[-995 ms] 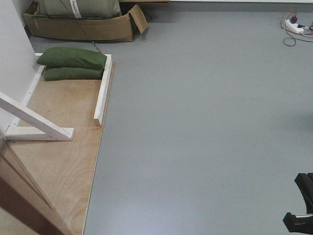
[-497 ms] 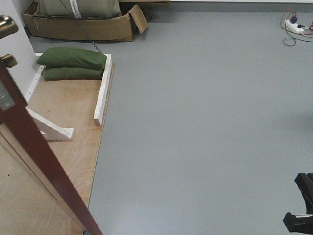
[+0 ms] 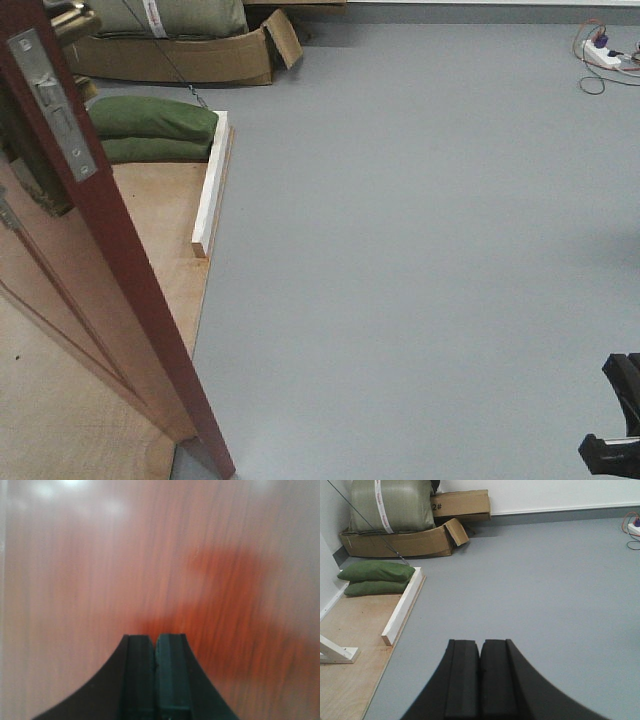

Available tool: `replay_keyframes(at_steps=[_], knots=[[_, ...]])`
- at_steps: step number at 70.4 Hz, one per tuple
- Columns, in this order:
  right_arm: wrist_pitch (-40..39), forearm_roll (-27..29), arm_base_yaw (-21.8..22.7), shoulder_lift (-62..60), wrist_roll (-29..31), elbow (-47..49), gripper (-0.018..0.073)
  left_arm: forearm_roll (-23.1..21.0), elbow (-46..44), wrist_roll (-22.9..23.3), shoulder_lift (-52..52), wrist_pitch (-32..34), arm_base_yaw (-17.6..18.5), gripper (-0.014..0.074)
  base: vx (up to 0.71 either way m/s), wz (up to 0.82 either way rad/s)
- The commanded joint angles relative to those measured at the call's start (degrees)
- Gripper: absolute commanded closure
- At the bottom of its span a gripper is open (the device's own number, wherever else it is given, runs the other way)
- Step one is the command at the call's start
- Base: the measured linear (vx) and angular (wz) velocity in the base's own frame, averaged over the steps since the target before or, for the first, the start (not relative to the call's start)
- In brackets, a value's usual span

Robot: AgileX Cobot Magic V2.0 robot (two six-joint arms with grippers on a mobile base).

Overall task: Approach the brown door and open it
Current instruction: 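Pull the brown door toward the robot with the left gripper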

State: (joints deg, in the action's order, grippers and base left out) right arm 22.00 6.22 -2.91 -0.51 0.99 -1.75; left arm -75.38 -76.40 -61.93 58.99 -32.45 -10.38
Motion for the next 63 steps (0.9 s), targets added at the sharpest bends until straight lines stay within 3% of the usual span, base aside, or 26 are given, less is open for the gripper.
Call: replay_keyframes(at_steps=[1, 19, 37, 63], knots=[[-4.6, -0.3, 0.1, -0.9, 0.6, -0.1, 0.0559, -1.6, -1.5, 0.2, 0.4, 0.4, 1.6, 0.058, 0.0, 0.0], [-4.6, -0.3, 0.1, -0.9, 0.6, -0.1, 0.0559, 1.1, -1.0, 0.2, 2.9, 0.8, 4.7, 0.058, 0.0, 0.0], [-4.6, -0.3, 0.1, -0.9, 0.6, -0.1, 0.0559, 0.9, 5.7, 0.2, 3.0, 7.0, 7.5, 0.058, 0.0, 0.0], [-4.6, -0.3, 0.1, -0.9, 0.6, -0.1, 0.0559, 0.9, 8.5, 0.2, 2.9, 11.5, 8.6, 0.058, 0.0, 0.0]])
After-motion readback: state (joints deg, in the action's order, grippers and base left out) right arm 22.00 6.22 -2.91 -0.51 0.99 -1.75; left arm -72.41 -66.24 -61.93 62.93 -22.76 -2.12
